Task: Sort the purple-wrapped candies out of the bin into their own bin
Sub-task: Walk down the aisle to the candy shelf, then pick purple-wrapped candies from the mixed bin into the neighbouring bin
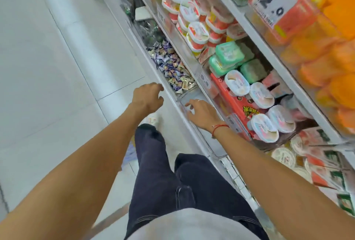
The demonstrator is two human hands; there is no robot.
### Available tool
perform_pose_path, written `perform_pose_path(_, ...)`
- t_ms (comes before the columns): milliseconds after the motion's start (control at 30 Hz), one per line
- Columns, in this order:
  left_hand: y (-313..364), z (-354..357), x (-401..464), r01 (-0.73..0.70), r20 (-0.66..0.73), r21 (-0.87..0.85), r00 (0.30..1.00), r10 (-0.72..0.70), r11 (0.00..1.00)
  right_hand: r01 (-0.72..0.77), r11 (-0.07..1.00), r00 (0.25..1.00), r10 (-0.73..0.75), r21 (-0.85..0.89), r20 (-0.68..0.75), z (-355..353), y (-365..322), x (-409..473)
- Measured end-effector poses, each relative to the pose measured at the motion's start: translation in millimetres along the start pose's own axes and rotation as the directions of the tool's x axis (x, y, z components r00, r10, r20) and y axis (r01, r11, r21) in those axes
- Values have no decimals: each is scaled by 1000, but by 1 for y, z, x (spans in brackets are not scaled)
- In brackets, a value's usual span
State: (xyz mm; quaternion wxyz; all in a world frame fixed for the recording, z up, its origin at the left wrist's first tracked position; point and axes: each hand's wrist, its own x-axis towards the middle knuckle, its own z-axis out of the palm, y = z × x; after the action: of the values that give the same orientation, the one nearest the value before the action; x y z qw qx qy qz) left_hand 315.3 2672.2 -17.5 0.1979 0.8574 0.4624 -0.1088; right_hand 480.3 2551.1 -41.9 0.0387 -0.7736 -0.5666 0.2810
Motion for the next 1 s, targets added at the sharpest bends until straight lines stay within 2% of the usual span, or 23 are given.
perform_pose_path(67, -8, -14, 35, -79, 60, 75, 995, 75, 994, -92, 995, 996, 91, 26, 18, -7, -9, 24)
perform_pose_path(167, -21, -39, 85, -209, 245, 184, 956, 161, 960, -264, 962, 962, 259, 61, 88, -17, -20, 55)
perform_pose_path(267, -29, -64, 121, -320, 312, 256, 920, 235, 912, -331, 940, 940, 320, 86, 115, -25, -31, 78)
perform_pose_path(367, -35, -86, 131, -402, 258, 285, 907, 334, 870, -303, 949, 951, 295, 88, 94, -34, -43, 87)
perform_pose_path(533, -60, -96, 131, -429, 38, 226, 901, 432, 875, -196, 978, 979, 199, 75, -37, -32, -51, 89)
perform_pose_path(733, -82, -47, 163, -476, 114, 292, 879, 464, 830, -222, 969, 970, 231, 110, -79, 7, -46, 113)
perform_pose_path(833, -98, -4, 198, -516, 70, 279, 852, 519, 810, -248, 963, 956, 261, 106, -132, 42, -34, 148)
perform_pose_path(900, -114, 31, 232, -584, -14, 304, 787, 616, 753, -253, 965, 944, 262, 69, -201, 70, -22, 181)
perform_pose_path(1000, -143, 90, 283, -706, -91, 360, 624, 776, 610, -271, 961, 908, 276, 60, -315, 125, -5, 227)
